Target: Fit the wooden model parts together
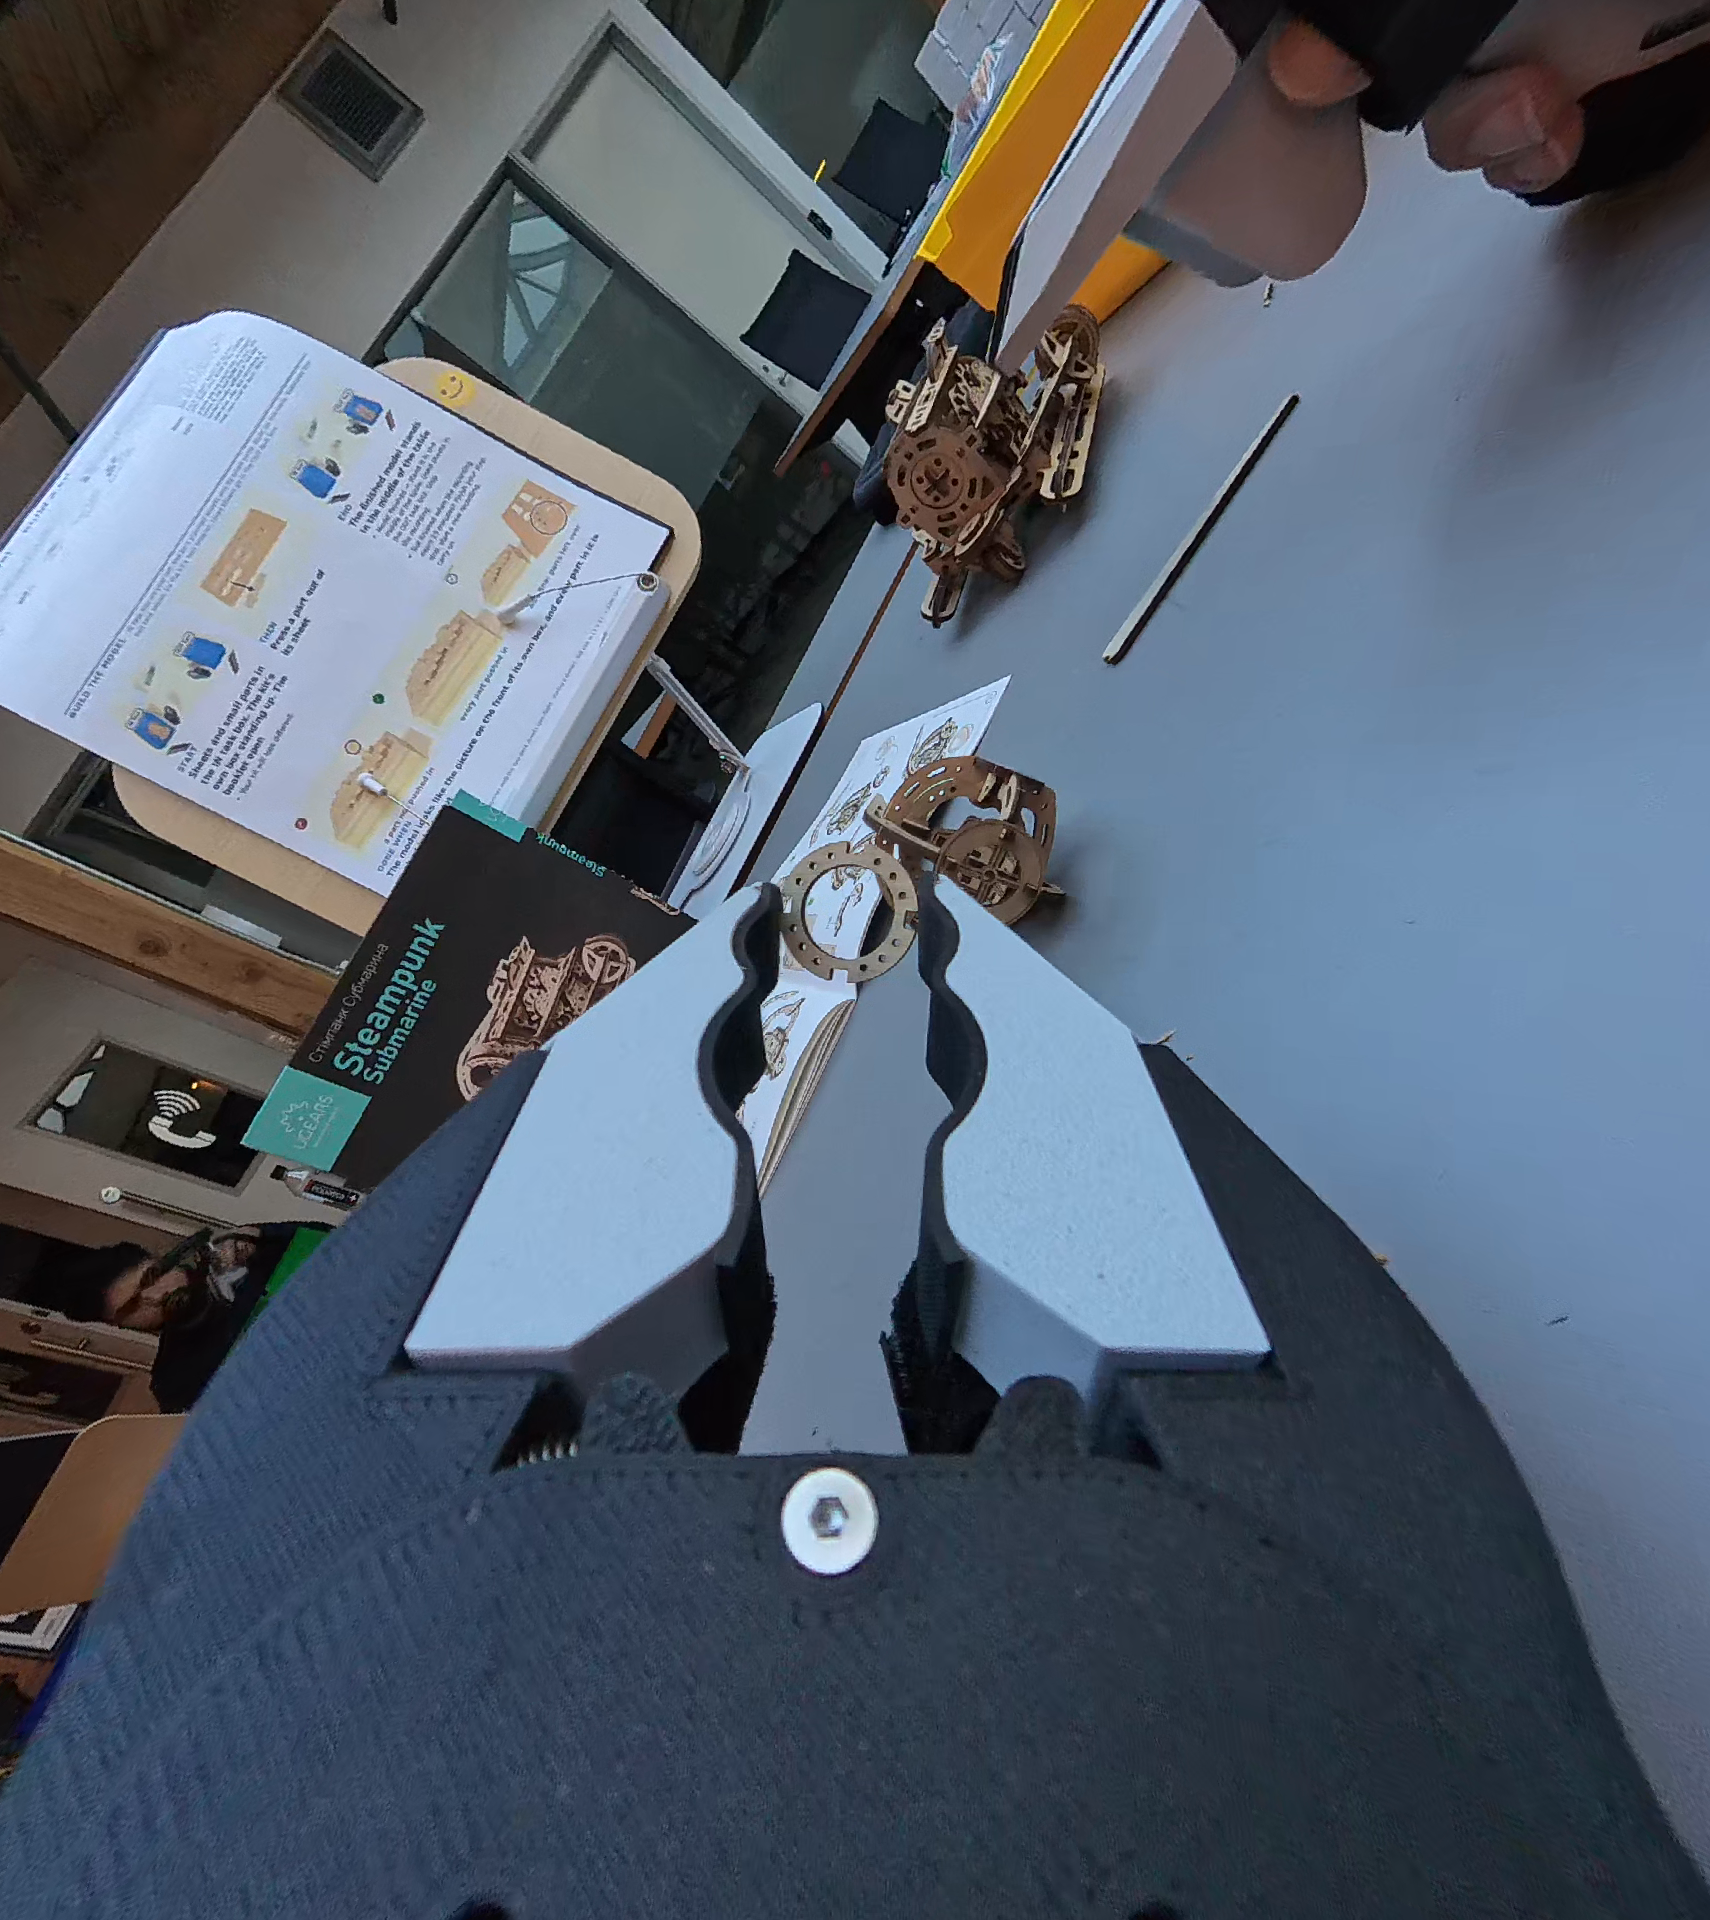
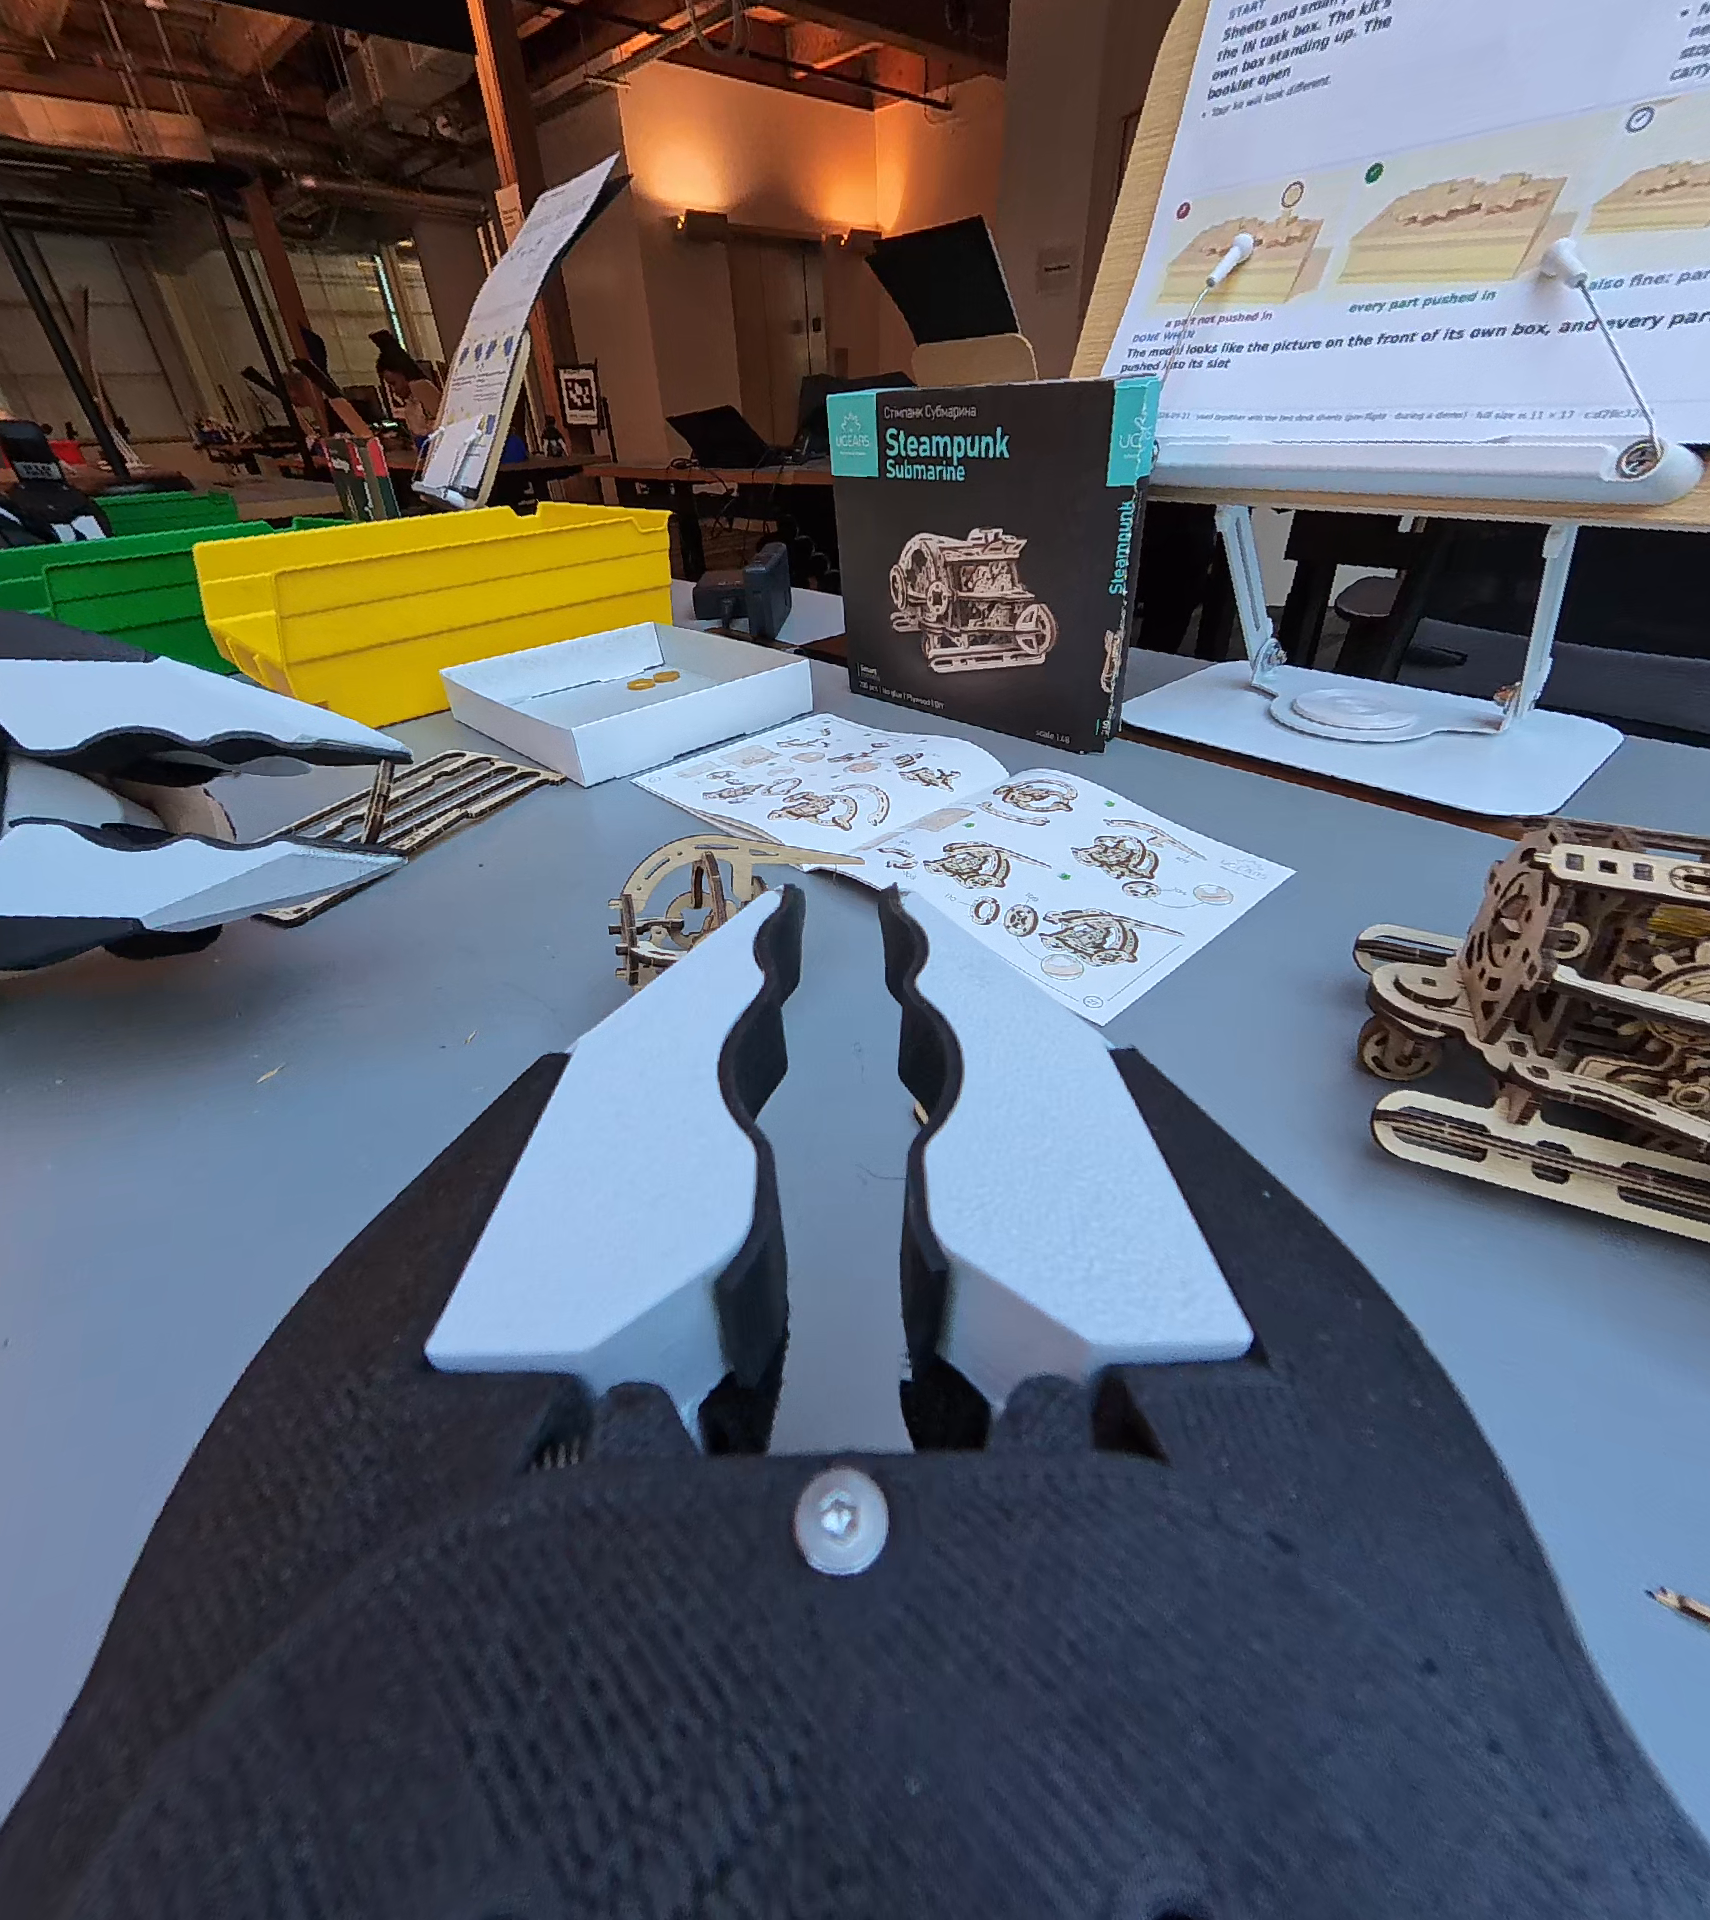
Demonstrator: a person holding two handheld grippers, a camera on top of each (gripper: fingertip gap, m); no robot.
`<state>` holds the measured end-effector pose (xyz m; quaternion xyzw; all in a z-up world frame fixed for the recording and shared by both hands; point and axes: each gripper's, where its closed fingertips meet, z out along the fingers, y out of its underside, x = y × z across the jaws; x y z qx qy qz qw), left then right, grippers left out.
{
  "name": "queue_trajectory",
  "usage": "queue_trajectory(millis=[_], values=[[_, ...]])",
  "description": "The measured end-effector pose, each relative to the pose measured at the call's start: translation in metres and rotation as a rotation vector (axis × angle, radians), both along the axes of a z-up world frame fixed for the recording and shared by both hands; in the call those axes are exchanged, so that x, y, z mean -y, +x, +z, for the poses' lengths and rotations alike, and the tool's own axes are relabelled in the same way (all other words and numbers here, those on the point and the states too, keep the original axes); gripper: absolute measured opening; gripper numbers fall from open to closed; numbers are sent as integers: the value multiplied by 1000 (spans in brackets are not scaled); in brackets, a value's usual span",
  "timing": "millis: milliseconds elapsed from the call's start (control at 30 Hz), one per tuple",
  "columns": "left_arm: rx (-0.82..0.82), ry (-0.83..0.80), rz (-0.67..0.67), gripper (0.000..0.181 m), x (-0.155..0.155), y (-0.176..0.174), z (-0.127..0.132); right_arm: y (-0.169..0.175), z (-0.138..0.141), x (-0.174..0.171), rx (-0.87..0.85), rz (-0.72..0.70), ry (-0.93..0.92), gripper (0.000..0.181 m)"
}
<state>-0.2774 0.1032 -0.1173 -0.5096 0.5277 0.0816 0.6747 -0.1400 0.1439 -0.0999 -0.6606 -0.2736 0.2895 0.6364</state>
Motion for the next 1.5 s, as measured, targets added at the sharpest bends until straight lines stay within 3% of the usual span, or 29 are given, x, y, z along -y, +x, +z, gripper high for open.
queue_trajectory(millis=[367, 633, 800, 1167, 1500], values=[[57, -4, 0, 25, 4, -6, 11, 19, 5, -13, 71, -12, 85, 13], [19, -40, -33, 24, 10, 2, 1, 35, 12, -3, -69, 0, 27, 13], [-20, -70, -26, 25, 5, 5, -11, 30, -1, -10, -69, 40, -80, 13], [-155, -77, -17, 25, -1, 19, -34, 4, -8, -5, -8, 112, -103, 13], [-131, -75, -18, 25, -18, 30, -17, -5, 1, -3, 36, 107, -72, 20]])
